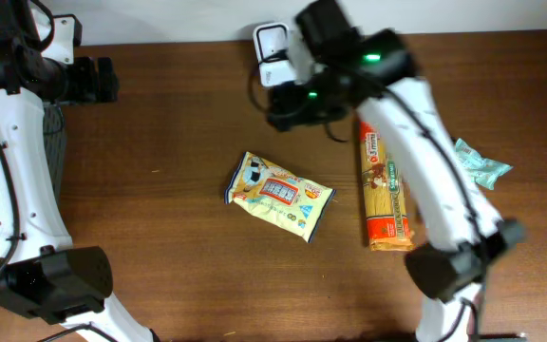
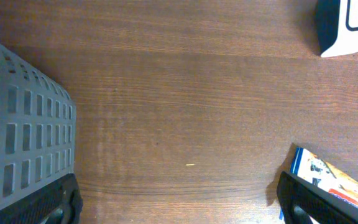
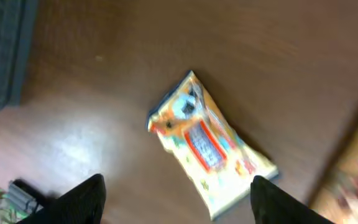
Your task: Scan the item barcode
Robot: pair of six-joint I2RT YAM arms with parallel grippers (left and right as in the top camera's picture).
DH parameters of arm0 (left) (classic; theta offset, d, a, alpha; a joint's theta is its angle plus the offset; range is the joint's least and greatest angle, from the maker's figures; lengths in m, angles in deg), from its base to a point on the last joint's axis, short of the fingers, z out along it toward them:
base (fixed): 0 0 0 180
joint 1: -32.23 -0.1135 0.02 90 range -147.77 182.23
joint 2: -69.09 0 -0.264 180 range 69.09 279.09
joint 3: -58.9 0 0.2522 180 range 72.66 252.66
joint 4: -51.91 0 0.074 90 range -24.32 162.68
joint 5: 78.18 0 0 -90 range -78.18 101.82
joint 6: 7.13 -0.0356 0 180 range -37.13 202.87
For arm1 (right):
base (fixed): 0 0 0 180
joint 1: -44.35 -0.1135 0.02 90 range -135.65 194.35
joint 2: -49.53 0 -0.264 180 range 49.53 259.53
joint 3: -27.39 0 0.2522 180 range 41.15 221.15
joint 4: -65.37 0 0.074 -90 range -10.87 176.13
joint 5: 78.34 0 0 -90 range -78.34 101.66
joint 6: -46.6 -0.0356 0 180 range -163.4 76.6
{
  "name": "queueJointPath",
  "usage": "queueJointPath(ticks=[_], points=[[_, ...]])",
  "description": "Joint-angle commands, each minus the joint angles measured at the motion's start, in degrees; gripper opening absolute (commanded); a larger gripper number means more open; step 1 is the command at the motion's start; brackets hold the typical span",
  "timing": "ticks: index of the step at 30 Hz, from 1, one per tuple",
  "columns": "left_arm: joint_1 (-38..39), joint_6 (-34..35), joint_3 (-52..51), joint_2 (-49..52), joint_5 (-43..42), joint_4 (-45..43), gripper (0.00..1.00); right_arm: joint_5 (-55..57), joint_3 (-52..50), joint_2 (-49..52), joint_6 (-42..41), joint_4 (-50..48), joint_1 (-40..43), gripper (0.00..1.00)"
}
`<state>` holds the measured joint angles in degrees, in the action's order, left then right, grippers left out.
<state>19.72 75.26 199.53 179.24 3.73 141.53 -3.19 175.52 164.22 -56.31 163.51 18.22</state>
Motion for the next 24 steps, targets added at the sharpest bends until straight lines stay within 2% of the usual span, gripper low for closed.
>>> queueJointPath(ticks=[1, 3, 7, 9, 13, 19, 21, 24], points=[[0.0, 0.5, 0.5, -0.2, 0.0, -0.1, 0.99, 0.1, -2.3, 0.3, 3.1, 4.9, 0.8, 0.73], [0.0, 0.5, 0.5, -0.2, 0.0, -0.1, 0.99, -0.2, -9.6, 0.3, 3.3, 3.1, -1.6, 0.72], [0.0, 0.5, 0.5, -0.2, 0.0, -0.1, 0.99, -2.1, -30.2, 0.3, 2.9, -7.9, -10.1, 0.72], [0.0, 0.5, 0.5, -0.2, 0.0, -0.1, 0.99, -2.1, -37.3, 0.3, 0.5, -12.2, -12.4, 0.72], [0.0, 0.5, 0.5, -0.2, 0.0, -0.1, 0.99, -3.6, -50.8, 0.3, 0.0, -20.9, -12.0, 0.73], [0.0, 0.5, 0.5, -0.2, 0.0, -0.1, 0.99, 0.5, -53.2, 0.3, 0.5, -26.9, -3.8, 0.73], [0.0, 0.5, 0.5, -0.2, 0.0, -0.1, 0.99, -1.4, -53.1, 0.3, 1.4, -30.4, -1.2, 0.73], [0.0, 0.5, 0.5, -0.2, 0.0, -0.1, 0.99, -4.8, -48.9, -0.4, 5.2, -29.0, 1.2, 0.73]])
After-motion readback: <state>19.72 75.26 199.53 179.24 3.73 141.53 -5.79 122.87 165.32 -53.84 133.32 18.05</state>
